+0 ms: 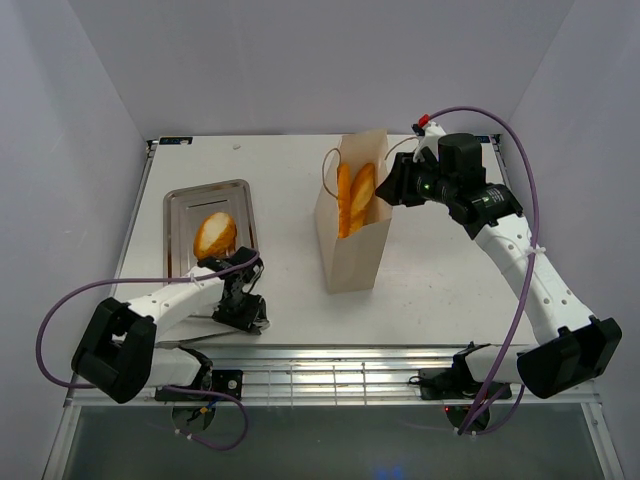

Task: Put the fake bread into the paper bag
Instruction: Pick up the clamp at the center of the board.

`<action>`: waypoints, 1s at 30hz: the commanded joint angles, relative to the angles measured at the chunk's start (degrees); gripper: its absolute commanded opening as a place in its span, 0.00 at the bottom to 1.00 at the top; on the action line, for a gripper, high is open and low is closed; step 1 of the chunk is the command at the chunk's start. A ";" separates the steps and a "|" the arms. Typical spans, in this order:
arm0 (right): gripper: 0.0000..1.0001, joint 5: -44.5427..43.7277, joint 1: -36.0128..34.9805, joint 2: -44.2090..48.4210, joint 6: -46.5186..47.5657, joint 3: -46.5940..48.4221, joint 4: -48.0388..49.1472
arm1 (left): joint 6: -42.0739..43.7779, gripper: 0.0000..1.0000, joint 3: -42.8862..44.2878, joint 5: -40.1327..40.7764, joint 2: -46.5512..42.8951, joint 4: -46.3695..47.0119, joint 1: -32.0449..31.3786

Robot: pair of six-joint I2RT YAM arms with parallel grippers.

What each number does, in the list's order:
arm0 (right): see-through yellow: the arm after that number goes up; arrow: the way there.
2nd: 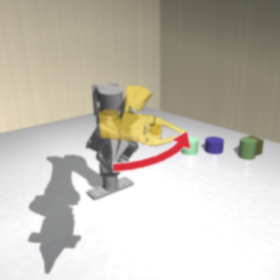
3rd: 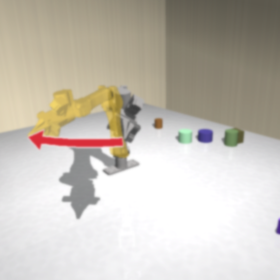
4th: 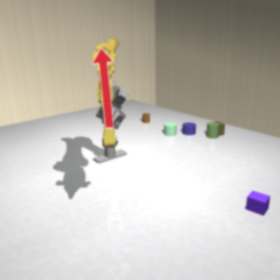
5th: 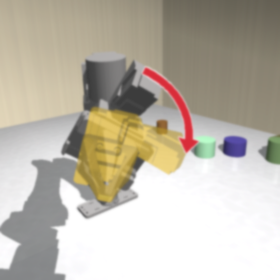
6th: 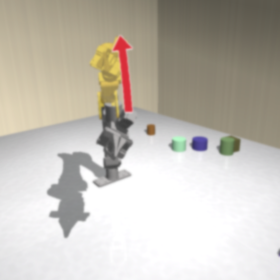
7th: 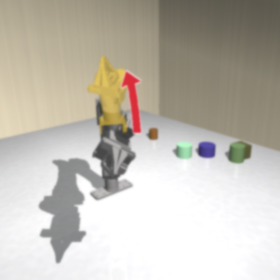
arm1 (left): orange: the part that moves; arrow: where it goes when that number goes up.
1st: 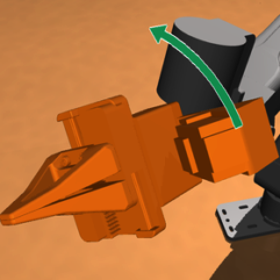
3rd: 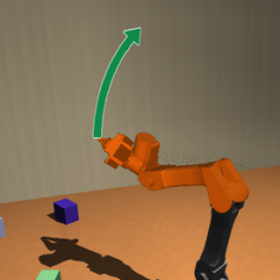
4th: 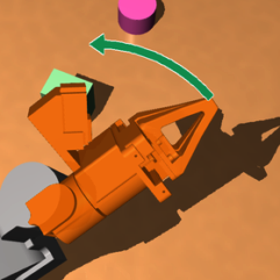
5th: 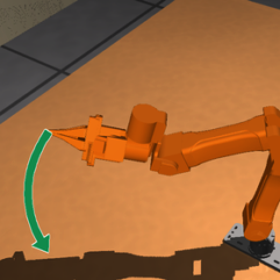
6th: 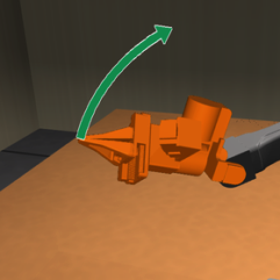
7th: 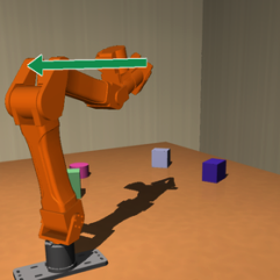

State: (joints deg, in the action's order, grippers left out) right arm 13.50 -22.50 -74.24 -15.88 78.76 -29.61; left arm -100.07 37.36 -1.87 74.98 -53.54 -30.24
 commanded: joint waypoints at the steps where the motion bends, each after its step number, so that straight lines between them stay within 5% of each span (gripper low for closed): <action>1: 0.46 0.65 0.27 1.82 1.03 -0.80 2.88 | -32.73 0.45 -1.33 -0.60 -2.99 -2.01 -0.17; 14: 0.46 0.21 0.53 2.52 1.64 -0.98 2.71 | -33.52 0.01 -1.59 3.45 -6.86 -2.88 -0.17; 30: 0.47 0.83 0.70 2.78 1.55 -0.71 2.71 | -24.82 0.00 18.01 16.72 -3.44 -19.58 -0.26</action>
State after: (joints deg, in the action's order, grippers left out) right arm 13.87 -22.11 -72.95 -15.35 77.87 -28.73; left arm -101.58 53.21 12.05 70.91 -64.73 -30.22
